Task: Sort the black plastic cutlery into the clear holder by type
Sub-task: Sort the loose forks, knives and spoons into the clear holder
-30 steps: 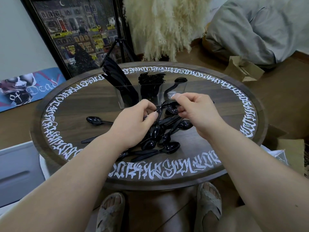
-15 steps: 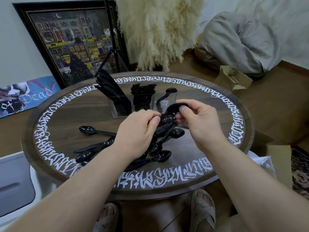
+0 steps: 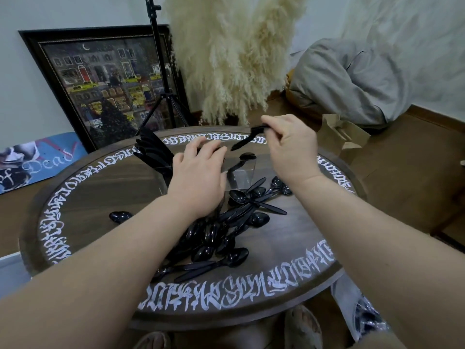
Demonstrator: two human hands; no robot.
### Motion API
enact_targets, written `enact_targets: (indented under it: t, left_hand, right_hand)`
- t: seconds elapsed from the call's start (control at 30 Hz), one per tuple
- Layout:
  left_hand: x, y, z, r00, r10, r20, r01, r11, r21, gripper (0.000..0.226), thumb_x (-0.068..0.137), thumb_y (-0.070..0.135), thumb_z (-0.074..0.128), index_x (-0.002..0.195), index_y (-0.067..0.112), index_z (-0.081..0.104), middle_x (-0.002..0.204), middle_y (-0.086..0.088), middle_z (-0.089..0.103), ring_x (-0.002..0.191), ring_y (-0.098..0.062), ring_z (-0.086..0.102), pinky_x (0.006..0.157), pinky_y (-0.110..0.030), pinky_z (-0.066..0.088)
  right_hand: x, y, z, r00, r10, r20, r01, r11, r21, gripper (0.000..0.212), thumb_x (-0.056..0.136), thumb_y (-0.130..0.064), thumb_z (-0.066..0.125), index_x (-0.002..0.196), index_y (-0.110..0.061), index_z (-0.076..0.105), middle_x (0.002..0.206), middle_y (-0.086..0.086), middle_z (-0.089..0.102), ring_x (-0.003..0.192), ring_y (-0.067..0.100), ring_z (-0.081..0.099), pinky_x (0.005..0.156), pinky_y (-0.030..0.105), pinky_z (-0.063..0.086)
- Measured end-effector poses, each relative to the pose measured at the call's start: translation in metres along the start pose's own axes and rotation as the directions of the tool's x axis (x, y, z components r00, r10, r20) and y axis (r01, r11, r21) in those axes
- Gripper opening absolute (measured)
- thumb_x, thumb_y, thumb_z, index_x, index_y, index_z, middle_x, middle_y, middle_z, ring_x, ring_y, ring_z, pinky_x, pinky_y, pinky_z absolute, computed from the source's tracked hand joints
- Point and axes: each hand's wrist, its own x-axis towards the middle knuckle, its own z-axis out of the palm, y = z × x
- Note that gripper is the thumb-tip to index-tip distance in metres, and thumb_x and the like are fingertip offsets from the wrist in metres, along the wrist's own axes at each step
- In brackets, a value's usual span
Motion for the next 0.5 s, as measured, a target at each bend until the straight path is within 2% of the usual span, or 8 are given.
enact_targets:
  t: [0.07,0.17,0.23,0.3,0.37,0.5]
  left_hand:
    - [0.005,-0.005,0.002,1.000,-0.024,0.012,0.024,0.999,0.029,0.055,0.094,0.034,0.047,0.146,0.022,0.034,0.154,0.007,0.026,0.143,-0.021,0.011,0.106,-0.045,0.023]
    - [0.004,-0.010,0.008,0.999,-0.019,0.025,0.018,0.998,0.054,0.055,0.095,0.034,0.045,0.147,0.022,0.032,0.155,0.006,0.026,0.144,-0.020,0.010,0.105,-0.045,0.022]
    - [0.002,-0.012,0.013,1.000,-0.016,0.016,0.015,0.999,0.046,0.055,0.095,0.033,0.045,0.147,0.021,0.032,0.154,0.006,0.028,0.144,-0.021,0.011,0.104,-0.045,0.023]
    - [0.001,-0.013,0.017,1.000,-0.012,-0.005,0.012,0.999,0.034,0.056,0.094,0.031,0.046,0.147,0.021,0.032,0.153,0.007,0.031,0.144,-0.021,0.014,0.103,-0.044,0.024]
    - [0.000,-0.014,0.020,1.000,-0.006,-0.013,0.007,1.000,0.026,0.057,0.093,0.030,0.048,0.147,0.022,0.033,0.152,0.007,0.032,0.143,-0.021,0.016,0.102,-0.044,0.025]
    - [-0.004,-0.016,0.022,0.999,0.029,-0.041,-0.029,1.000,-0.008,0.057,0.089,0.028,0.056,0.144,0.022,0.040,0.149,0.003,0.039,0.140,-0.026,0.025,0.099,-0.049,0.031]
  right_hand:
    - [-0.001,0.004,0.016,0.996,-0.052,0.070,0.055,0.998,-0.039,0.026,0.091,-0.005,0.056,0.113,-0.006,0.070,0.102,0.009,0.067,0.091,0.021,0.063,0.081,0.013,0.037]
    - [-0.005,0.010,0.037,0.979,-0.145,0.145,0.165,0.978,-0.131,0.024,0.087,-0.005,0.058,0.106,-0.007,0.073,0.092,0.010,0.068,0.085,0.031,0.062,0.071,0.029,0.047]
    - [-0.010,0.014,0.050,0.960,-0.225,0.167,0.258,0.942,-0.216,0.021,0.080,-0.005,0.063,0.097,-0.009,0.075,0.083,0.008,0.069,0.079,0.035,0.058,0.065,0.030,0.045]
    - [-0.015,0.018,0.058,0.943,-0.262,0.204,0.312,0.910,-0.274,0.020,0.079,-0.010,0.065,0.096,-0.011,0.076,0.082,0.004,0.069,0.082,0.035,0.057,0.069,0.035,0.048]
    - [-0.019,0.019,0.061,0.932,-0.229,0.281,0.314,0.896,-0.314,0.024,0.080,-0.016,0.066,0.102,-0.014,0.074,0.090,0.001,0.070,0.093,0.035,0.056,0.077,0.044,0.047]
    - [-0.023,0.018,0.053,0.919,-0.200,0.341,0.315,0.891,-0.328,0.036,0.077,-0.017,0.066,0.113,-0.016,0.068,0.102,0.001,0.068,0.105,0.035,0.053,0.082,0.047,0.043]
